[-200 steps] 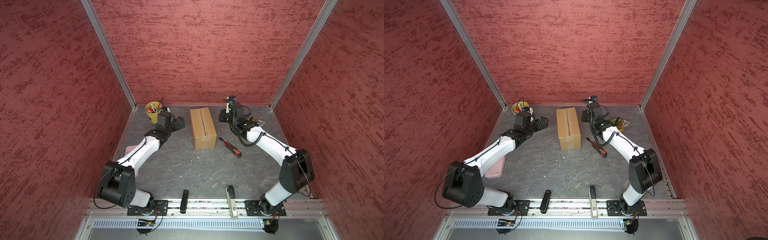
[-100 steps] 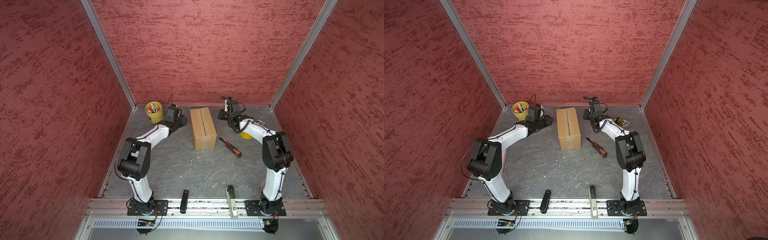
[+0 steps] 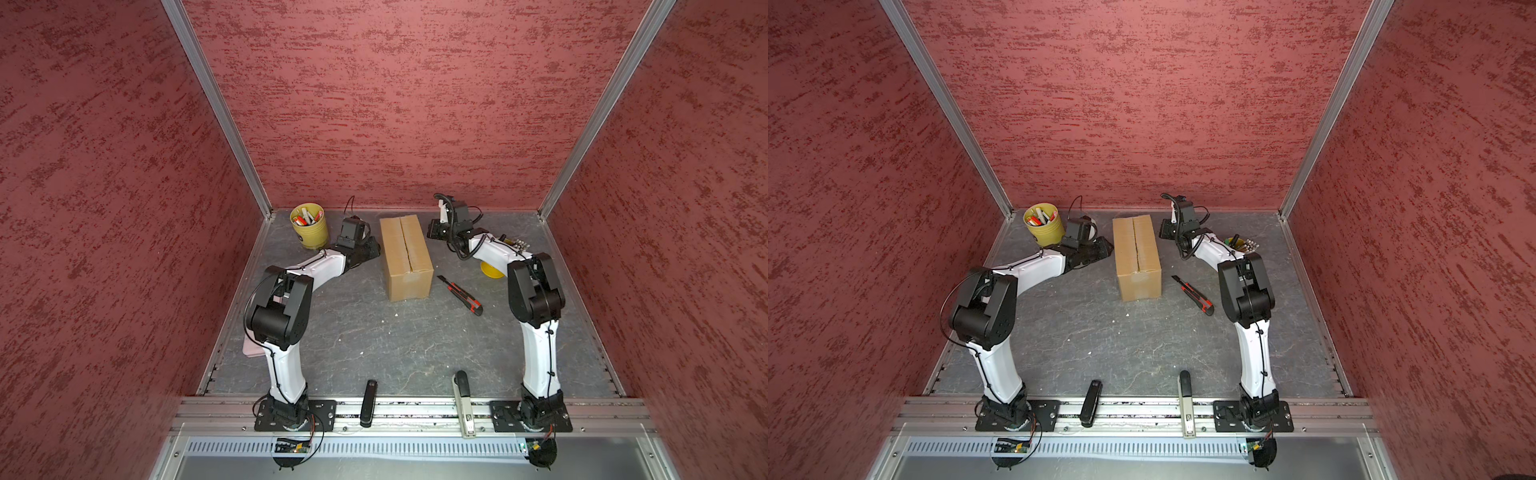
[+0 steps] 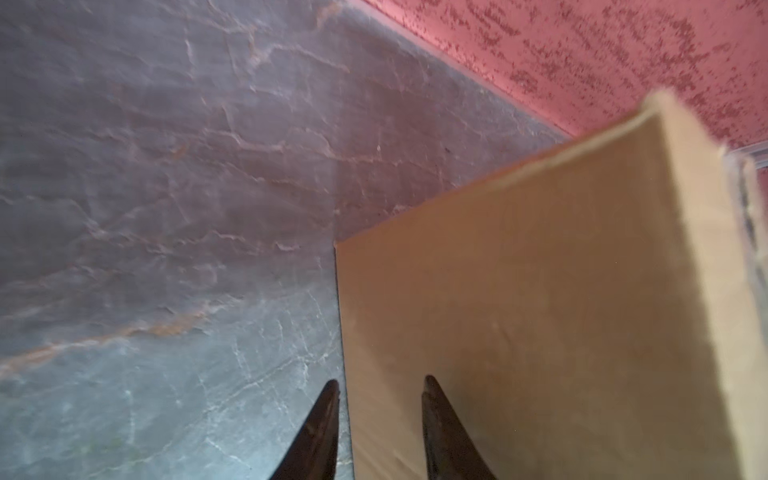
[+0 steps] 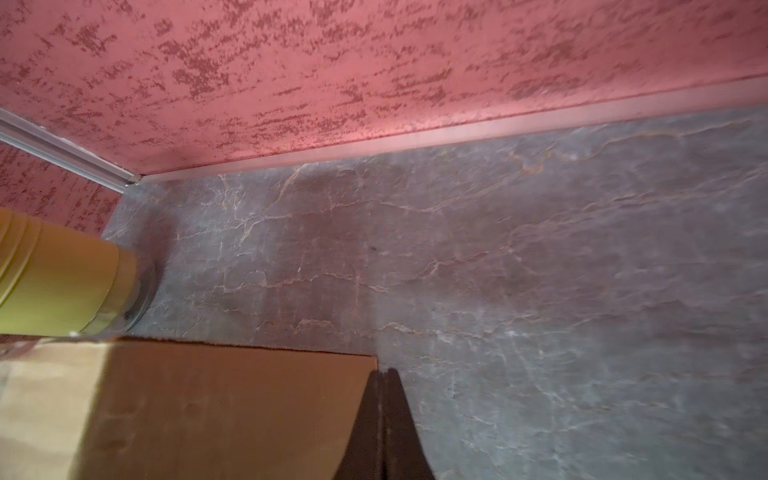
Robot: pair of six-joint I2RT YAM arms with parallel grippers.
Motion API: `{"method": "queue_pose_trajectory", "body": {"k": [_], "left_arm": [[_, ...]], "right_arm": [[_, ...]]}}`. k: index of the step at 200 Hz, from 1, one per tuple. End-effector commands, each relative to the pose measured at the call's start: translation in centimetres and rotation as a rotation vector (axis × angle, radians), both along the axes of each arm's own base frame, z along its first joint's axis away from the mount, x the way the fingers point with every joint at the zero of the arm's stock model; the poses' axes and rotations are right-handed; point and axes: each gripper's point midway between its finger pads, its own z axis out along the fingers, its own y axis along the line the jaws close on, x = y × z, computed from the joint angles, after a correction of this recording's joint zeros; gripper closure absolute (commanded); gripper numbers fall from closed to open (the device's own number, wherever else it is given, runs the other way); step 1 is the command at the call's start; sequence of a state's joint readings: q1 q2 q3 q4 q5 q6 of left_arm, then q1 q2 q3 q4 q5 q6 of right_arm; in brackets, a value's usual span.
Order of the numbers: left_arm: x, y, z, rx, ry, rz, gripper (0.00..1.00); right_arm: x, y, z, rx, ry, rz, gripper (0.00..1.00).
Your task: Unpack the express box
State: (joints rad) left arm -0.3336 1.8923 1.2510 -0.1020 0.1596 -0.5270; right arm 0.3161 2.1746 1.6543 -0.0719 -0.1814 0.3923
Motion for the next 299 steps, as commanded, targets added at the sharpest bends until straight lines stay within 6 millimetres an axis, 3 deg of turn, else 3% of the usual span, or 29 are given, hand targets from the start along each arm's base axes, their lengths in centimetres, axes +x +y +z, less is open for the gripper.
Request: {"method": "queue_pose_trajectory", "body": {"k": [1, 42, 110, 175, 229, 260, 299], "left_arm": [[-1.0, -1.1, 0.5, -0.018, -0.009, -0.024, 0.66], [-2.3, -1.5, 0.7, -0.016, -0.008, -0.031, 0.66], [-6.0, -1.2, 1.3, -0.007, -0.007, -0.029, 0.69], [-12.1, -1.5, 1.2, 0.022, 0.011, -0.054, 0.7], [-17.3, -0.1, 1.1, 0.062, 0.018, -0.021, 0.71], [-19.2, 1.2, 1.0, 0.074, 0.018, 0.015, 0.7], [-20.0, 2.4, 1.0, 0.087, 0.016, 0.049, 0.7]], "right_arm": [[-0.1, 1.9, 1.1, 0.071, -0.016, 0.048, 0.99], [-2.1, 4.2, 0.1, 0.071, 0.019, 0.087, 0.99], [-6.7, 6.1, -0.2, 0.104, 0.049, 0.096, 0.99], [-11.9, 7.9, 0.1, 0.107, 0.071, 0.12, 0.98], [-15.9, 8.5, -1.1, 0.108, 0.104, 0.13, 0.96], [-16.8, 8.6, -1.8, 0.105, 0.122, 0.133, 0.94], [-16.4, 9.0, -2.9, 0.095, 0.142, 0.132, 0.87]]}}
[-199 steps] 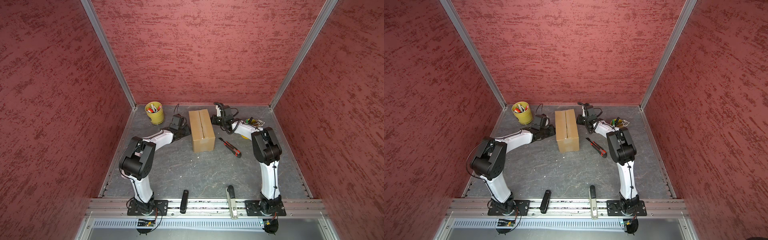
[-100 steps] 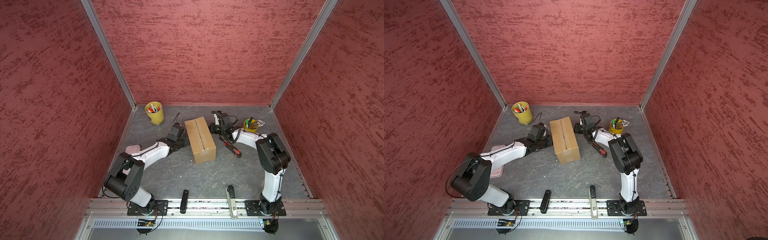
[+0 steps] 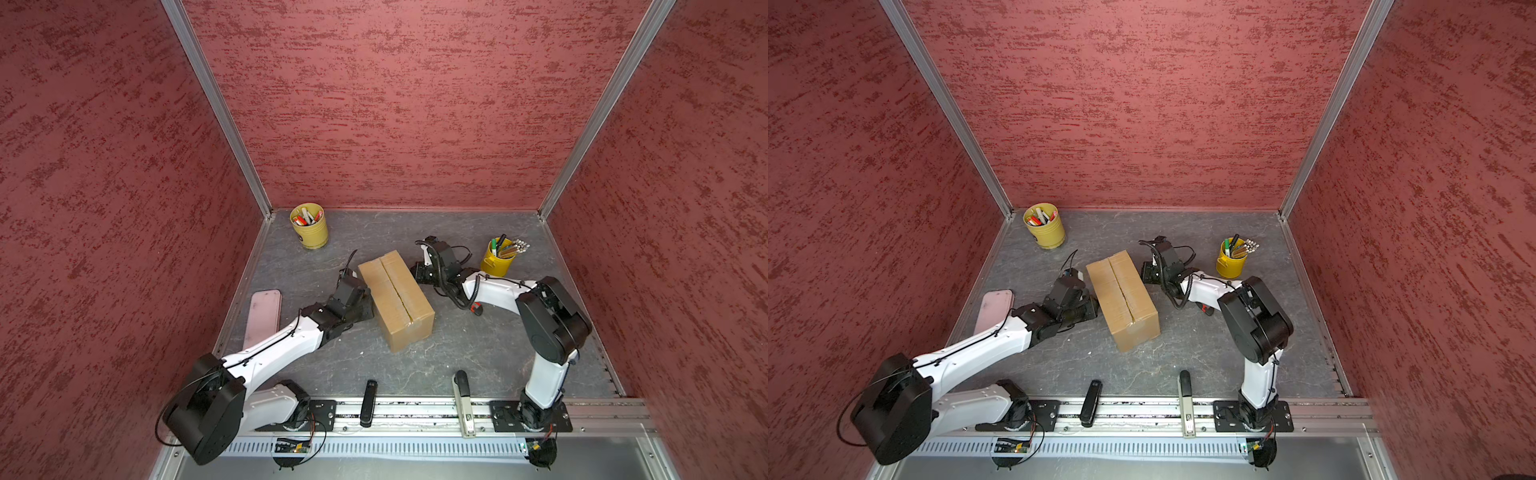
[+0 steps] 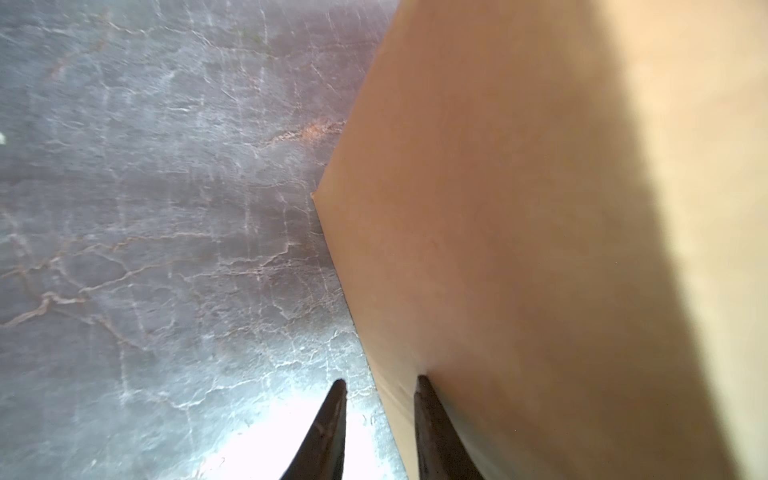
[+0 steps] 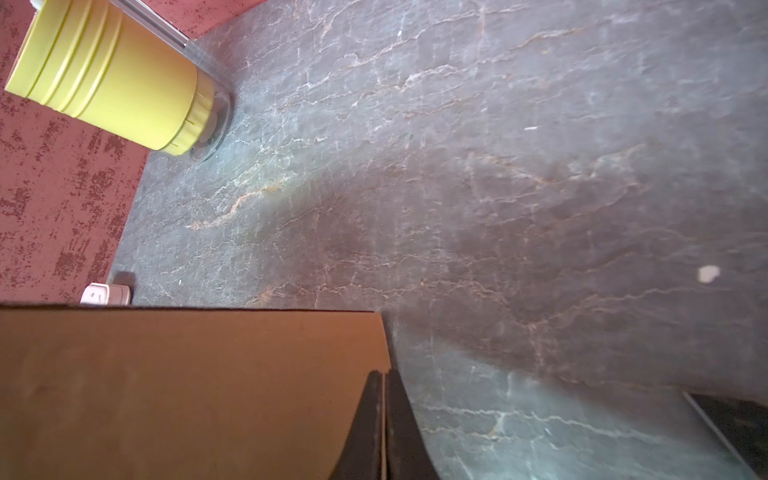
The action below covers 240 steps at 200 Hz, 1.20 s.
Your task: Unpack the express box
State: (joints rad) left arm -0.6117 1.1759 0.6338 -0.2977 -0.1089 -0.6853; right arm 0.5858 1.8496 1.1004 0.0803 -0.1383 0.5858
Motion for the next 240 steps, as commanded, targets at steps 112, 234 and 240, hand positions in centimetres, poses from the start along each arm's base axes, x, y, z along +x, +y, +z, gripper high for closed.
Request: {"method": "queue_pose_trajectory", "body": {"k": [112, 234, 240], "left_arm": [[-1.2, 2.5, 4.1, 0.004, -0.081, 0.061, 0.63], [0.1, 2.8, 8.3, -0.028, -0.078, 0.025, 0.5], [0.2, 2.6, 8.3, -0.025, -0.071, 0.018, 0.49]], "right_arm": [[1.6, -4.8, 2.4, -0.219, -0.049, -0.137, 0.52], [-3.4, -14.6, -1.2, -0.495, 0.082, -0.099, 0.23], [-3.5, -15.0, -1.5, -0.506, 0.09, -0.103, 0.23]]}}
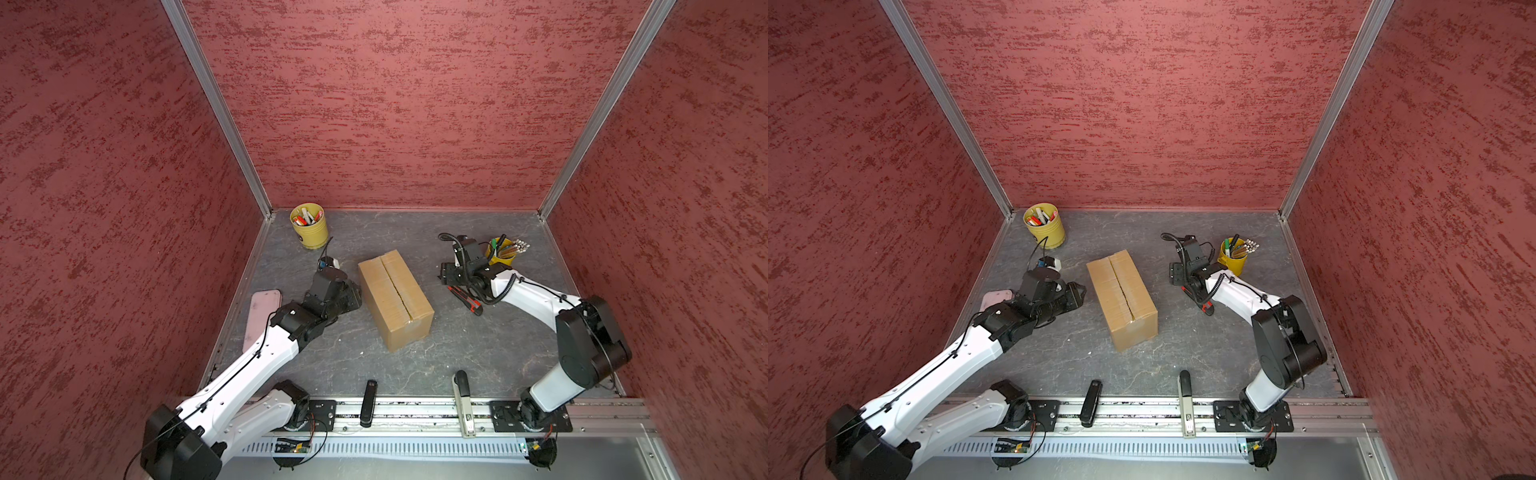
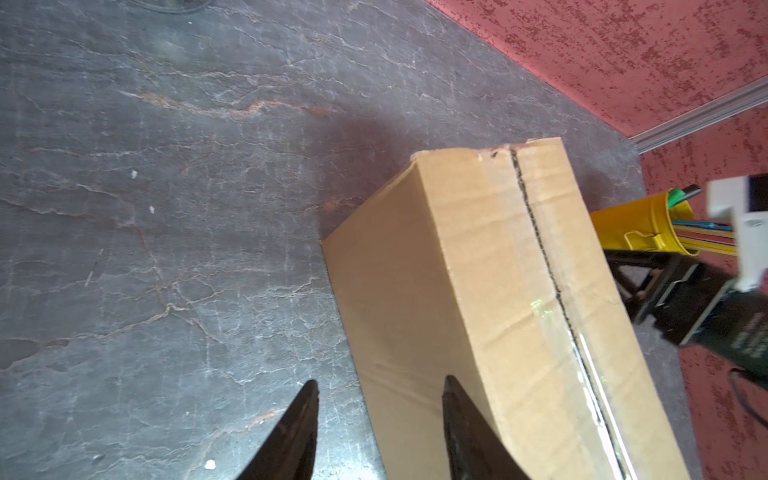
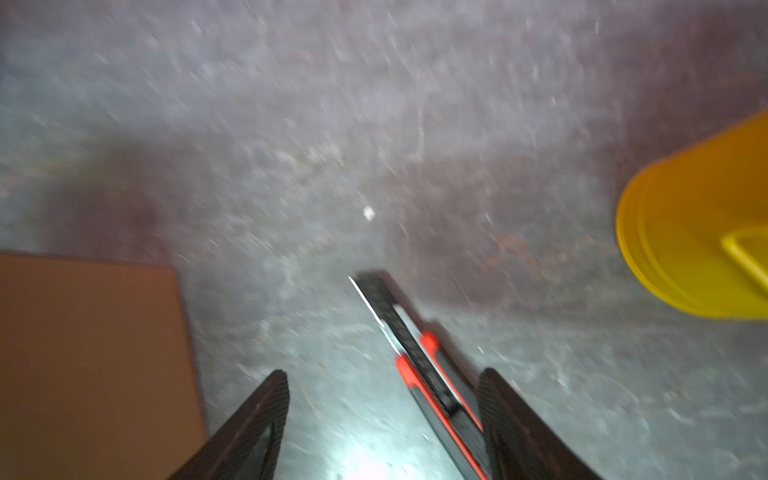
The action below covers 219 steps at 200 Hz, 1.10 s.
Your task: Unpack the express box
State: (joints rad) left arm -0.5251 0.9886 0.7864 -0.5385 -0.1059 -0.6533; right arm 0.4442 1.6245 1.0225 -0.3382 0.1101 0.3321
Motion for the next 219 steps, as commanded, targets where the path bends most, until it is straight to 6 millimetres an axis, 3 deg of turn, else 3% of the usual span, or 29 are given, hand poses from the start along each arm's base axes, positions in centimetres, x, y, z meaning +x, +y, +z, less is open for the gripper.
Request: {"method": "queue_pose_trajectory", "body": {"k": [1, 108, 219], "left_arm": [[0.2, -0.6, 0.5, 0.011, 0.02, -0.044, 0.49], [1.7, -2.2, 0.9, 0.01, 0.048, -0.084, 0.47], [2.1, -2.8, 2.1, -0.011, 0.04, -0.117, 0.46]], "right_arm": [[-1.0, -1.3, -1.3, -0.066, 0.044, 0.018, 0.23], [-2.8, -3.6, -5.6, -0.103, 0.179, 0.026, 0.2], [-3.8, -4.3, -7.2, -0.1, 0.258, 0.029, 0.22]]}}
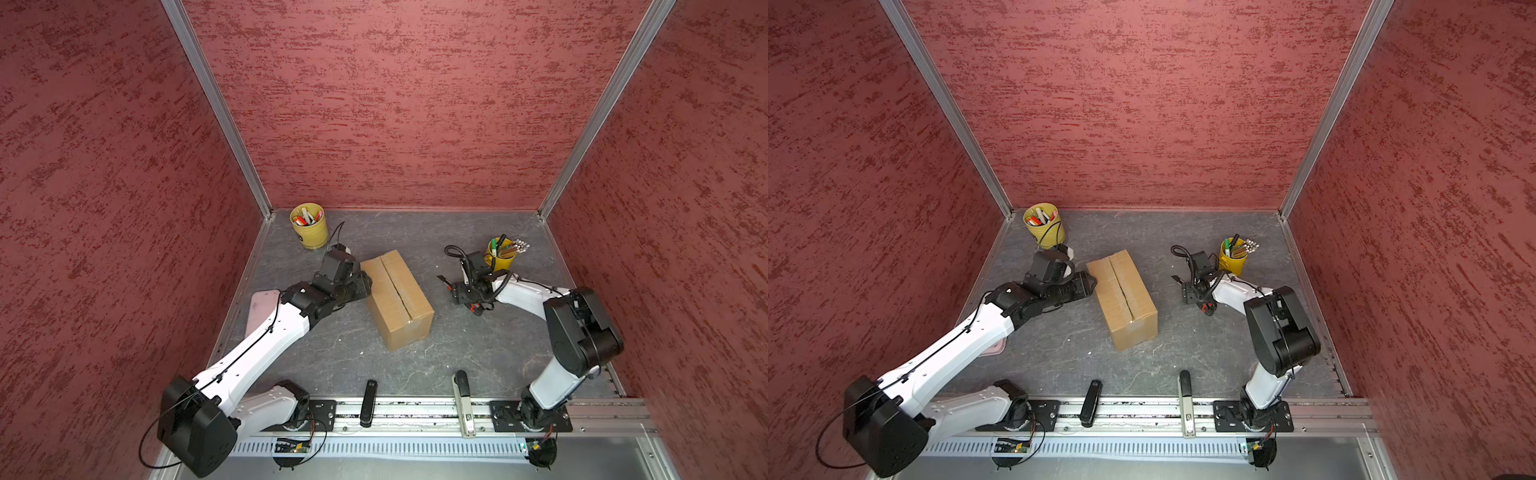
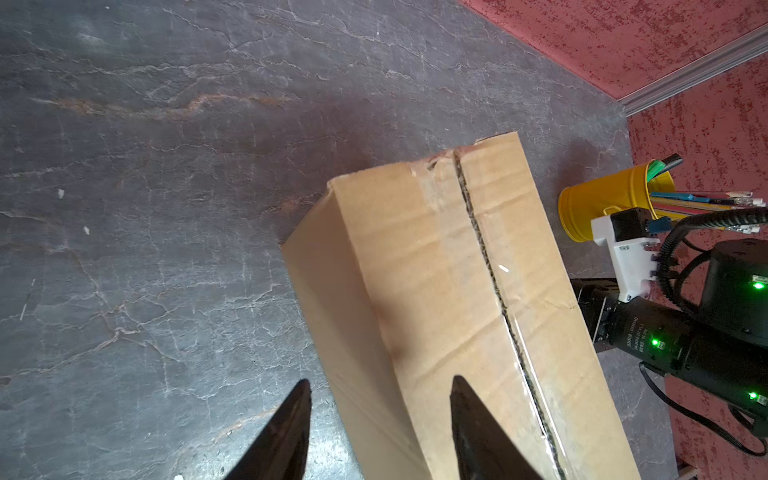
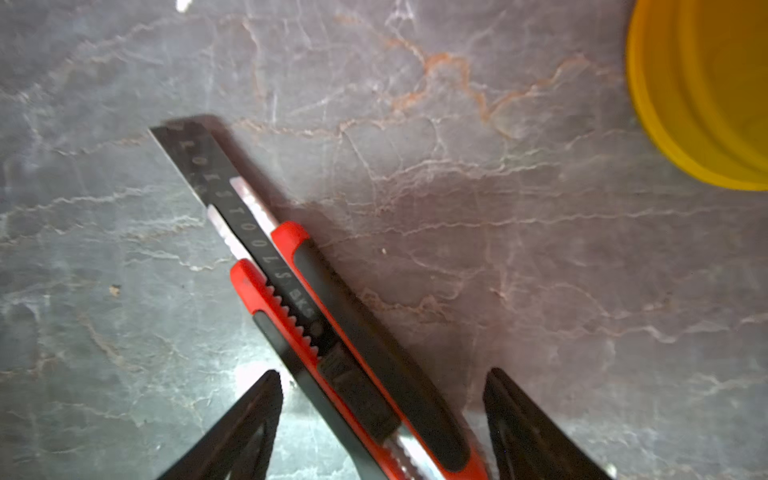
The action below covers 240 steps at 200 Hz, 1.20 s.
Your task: Unpack the express box
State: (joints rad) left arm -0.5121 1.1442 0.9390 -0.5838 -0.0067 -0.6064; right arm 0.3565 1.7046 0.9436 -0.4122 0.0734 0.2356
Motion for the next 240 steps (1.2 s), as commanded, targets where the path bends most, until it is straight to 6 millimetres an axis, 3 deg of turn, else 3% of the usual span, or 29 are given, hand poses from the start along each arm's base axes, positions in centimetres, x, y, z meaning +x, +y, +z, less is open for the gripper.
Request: {"method": "queue_pose_trajectory", "body": {"k": [1, 45, 99, 151, 240], "left_arm": [[0.3, -0.3, 1.1, -0.008, -0.021, -0.026, 0.46], [0.5, -0.4, 2.1, -0.019, -0.036, -0.046, 0.45], [1.1, -0.6, 3.6, -0.056, -0.043, -0.083, 0.44], [2.0, -0.9, 5.5, -0.096, -0.056, -0.118, 0.41], [3.0, -3.2, 7.4, -0.199, -0.065, -0.183, 0.39]], "right_arm": [[-0.6, 0.1, -0.5, 0.01, 0.044, 0.01, 0.22], [-1.5, 0.1, -1.0, 0.027, 0.081, -0.013, 0.26], [-2.4, 0.2, -1.4, 0.057, 0.106, -0.041, 0.45], [-1.5, 0.5, 0.0, 0.069, 0.069, -0.037, 0.65], [0.1, 2.0, 2.1, 0.122, 0.022, 0.016, 0.84]]}}
